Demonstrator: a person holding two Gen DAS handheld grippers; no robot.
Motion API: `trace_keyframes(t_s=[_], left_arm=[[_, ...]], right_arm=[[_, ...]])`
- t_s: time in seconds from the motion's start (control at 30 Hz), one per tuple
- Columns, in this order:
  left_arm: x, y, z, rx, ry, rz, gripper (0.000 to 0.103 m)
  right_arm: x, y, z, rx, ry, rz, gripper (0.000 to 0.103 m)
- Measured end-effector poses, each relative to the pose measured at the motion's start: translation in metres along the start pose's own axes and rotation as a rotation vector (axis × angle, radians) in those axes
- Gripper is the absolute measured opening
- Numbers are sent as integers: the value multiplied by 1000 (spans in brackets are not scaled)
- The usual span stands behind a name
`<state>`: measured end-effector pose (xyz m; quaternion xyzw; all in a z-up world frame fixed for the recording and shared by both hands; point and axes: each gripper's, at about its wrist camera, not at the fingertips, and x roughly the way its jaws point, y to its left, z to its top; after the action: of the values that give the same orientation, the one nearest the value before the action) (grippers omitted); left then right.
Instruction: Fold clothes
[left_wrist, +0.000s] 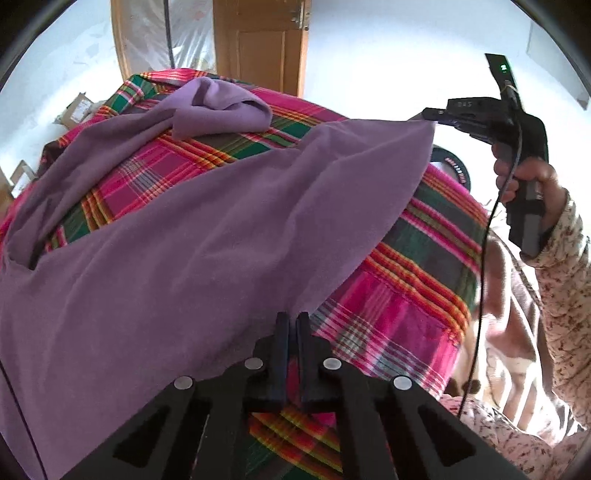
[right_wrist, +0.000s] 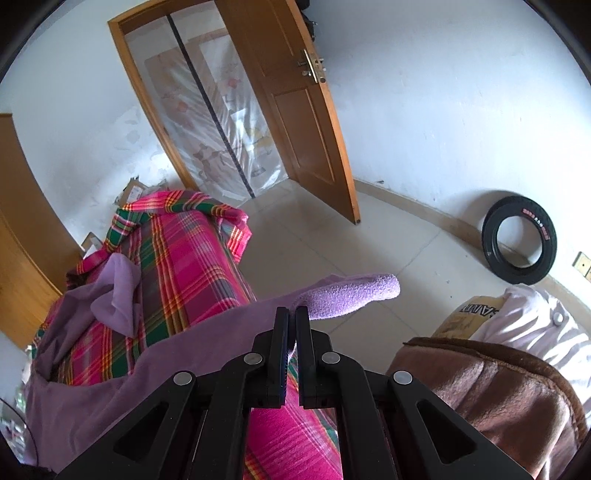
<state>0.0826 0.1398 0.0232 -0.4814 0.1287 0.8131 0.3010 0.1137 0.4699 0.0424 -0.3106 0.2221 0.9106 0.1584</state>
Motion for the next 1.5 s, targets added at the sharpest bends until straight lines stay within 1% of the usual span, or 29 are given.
trace_keyframes(t_s=[0.13, 0.2, 0.27, 0.33, 0.47, 0.53, 0.67, 0.77, 0.87, 0.97, 1.07, 1.17, 1.27, 1.33, 1.43, 1.5], left_arm=[[-14, -4, -4, 25, -29, -51, 2], [-18, -6, -5, 29, -37, -76, 2], [-13, -6, -5, 12, -23, -104, 2], [-5, -6, -6, -3, -4, -115, 2], [0, -4, -8, -29, 0, -125, 2], [-2, -3, -8, -37, -6, -134, 3], [-7, -7, -7, -25, -29, -148, 3], [-3, -2, -10, -58, -13, -170, 3], [-11, 2, -11, -68, -40, -189, 4], [-32, 10, -15, -86, -91, -192, 4], [-54, 19, -18, -105, -143, -192, 4], [-82, 46, -33, -184, -206, -154, 9], [-110, 75, -49, -270, -270, -110, 17], [-129, 94, -60, -327, -312, -81, 20], [-152, 123, -84, -424, -358, -6, 24], [-164, 144, -104, -498, -371, 55, 25]], right_arm=[[-5, -7, 1, 6, -10, -10, 4], [-4, -11, -2, 5, -3, -33, 4], [-1, -14, -7, 4, 7, -61, 4], [3, -17, -13, 9, 27, -80, 4], [17, -23, -24, 19, 74, -117, 4], [18, -25, -27, 33, 74, -121, 4], [20, -21, -27, 17, 74, -155, 4], [21, -19, -28, 6, 75, -181, 4], [19, -19, -30, 25, 89, -197, 5], [17, -18, -31, 42, 102, -215, 6], [6, -11, -31, 50, 94, -250, 8], [-10, 3, -29, 29, 50, -255, 13], [-30, 22, -30, 7, 2, -226, 14], [-42, 37, -30, -14, -32, -201, 15], [-54, 67, -35, -68, -56, -95, 17], [-59, 92, -43, -134, -59, -3, 19]])
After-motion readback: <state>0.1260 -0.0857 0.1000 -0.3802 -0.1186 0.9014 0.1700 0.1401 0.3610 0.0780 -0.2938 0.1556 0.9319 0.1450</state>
